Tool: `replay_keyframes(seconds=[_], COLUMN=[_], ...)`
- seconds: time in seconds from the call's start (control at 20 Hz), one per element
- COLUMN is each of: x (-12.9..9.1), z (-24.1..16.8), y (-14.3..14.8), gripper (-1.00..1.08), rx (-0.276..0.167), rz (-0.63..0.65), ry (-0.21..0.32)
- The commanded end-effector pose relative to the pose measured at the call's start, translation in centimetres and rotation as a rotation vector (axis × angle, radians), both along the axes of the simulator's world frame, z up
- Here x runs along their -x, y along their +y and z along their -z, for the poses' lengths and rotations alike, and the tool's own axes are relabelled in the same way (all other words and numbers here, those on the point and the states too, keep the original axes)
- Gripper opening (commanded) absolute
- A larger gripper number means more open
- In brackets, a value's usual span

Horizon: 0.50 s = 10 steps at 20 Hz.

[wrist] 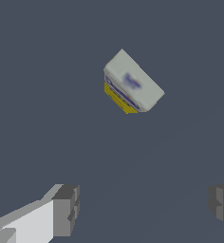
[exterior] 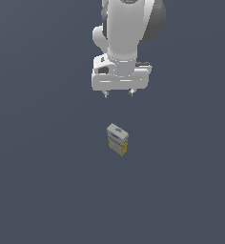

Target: Pick up the object and move it to a goal position.

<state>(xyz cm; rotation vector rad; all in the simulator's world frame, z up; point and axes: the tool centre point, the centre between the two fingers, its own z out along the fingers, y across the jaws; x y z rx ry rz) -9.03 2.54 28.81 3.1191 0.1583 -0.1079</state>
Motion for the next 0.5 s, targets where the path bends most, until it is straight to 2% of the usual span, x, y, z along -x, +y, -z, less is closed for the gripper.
replay_keyframes(seconds=[0.0,0.45], x=[0.0,-0.29], z=[0.0,0.32], y=[0.0,-0.44], gripper=[1.0,1.0], rx=[0.0,-0.02], rz=[0.0,0.009], ry=[0.0,0.019])
